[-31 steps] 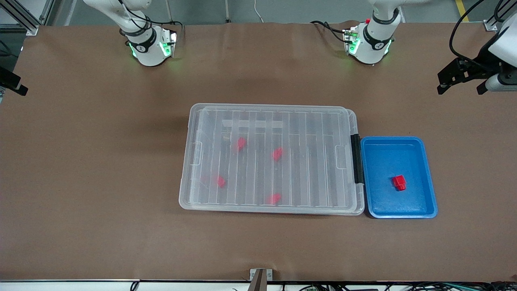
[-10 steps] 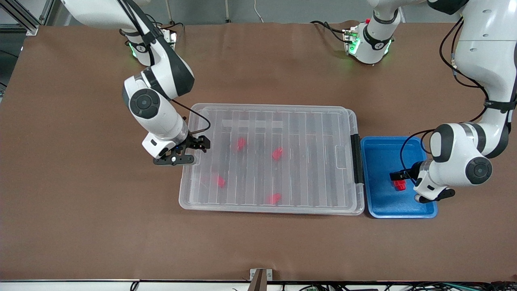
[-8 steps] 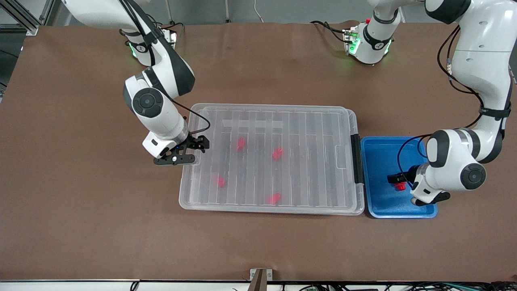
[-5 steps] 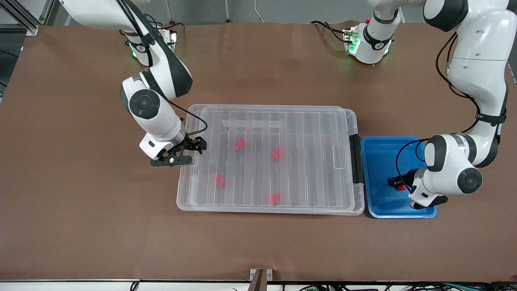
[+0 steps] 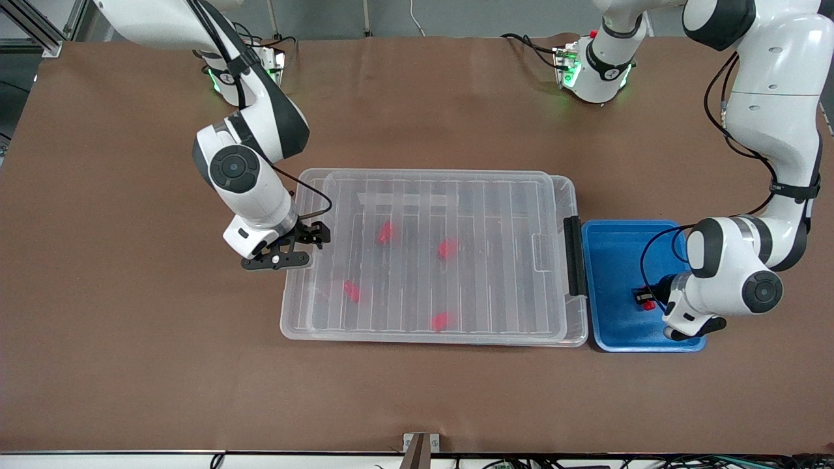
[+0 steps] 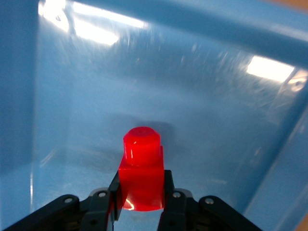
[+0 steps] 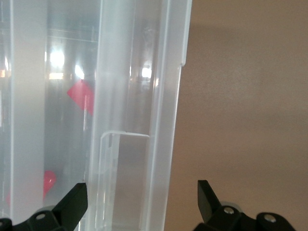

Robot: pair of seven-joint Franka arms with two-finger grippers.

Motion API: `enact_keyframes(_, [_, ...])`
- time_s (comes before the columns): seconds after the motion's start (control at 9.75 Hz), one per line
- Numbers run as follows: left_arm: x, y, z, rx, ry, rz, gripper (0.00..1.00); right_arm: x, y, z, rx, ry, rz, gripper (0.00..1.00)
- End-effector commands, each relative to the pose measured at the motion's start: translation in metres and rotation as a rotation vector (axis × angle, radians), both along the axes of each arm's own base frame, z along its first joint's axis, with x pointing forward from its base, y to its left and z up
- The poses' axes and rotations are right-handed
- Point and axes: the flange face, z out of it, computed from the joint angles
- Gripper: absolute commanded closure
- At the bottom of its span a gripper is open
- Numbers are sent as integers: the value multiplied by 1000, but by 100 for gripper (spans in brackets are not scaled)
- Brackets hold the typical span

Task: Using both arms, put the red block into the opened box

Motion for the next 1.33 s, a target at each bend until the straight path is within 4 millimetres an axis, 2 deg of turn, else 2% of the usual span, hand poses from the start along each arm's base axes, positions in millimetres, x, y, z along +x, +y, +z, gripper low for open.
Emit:
enact_keyframes(0.0, [6,-16,41,26,14,-14,100,-1,-9,-14,-33,13,3,0])
enact_keyframes(0.1, [6,-22,71,32,15,-23,100,2,-17,-14,-39,24,21,0])
enact_keyframes(0.31, [0,-59,138,25,-28,-76,100,9,-47,-12,-58,59,65,0])
enact_keyframes(0.62, [-23,-152,204,44,-76,-99,100,15,-83,-9,-76,106,96,0])
enact_keyframes(0.72, [-32,-188,212,46,-86,-91,100,16,-91,-7,-81,116,101,0])
enact_keyframes(0.82, [-41,-217,211,51,-83,-72,100,18,-103,-4,-85,130,110,0])
enact_keyframes(1.03, [-59,-268,209,52,-78,-71,100,22,-132,6,-91,147,122,0])
enact_keyframes(1.13, [-65,-284,204,55,-70,-76,100,23,-143,9,-94,160,128,0])
enact_keyframes(1.23, [-67,-292,196,53,-60,-87,100,24,-147,13,-96,166,128,0])
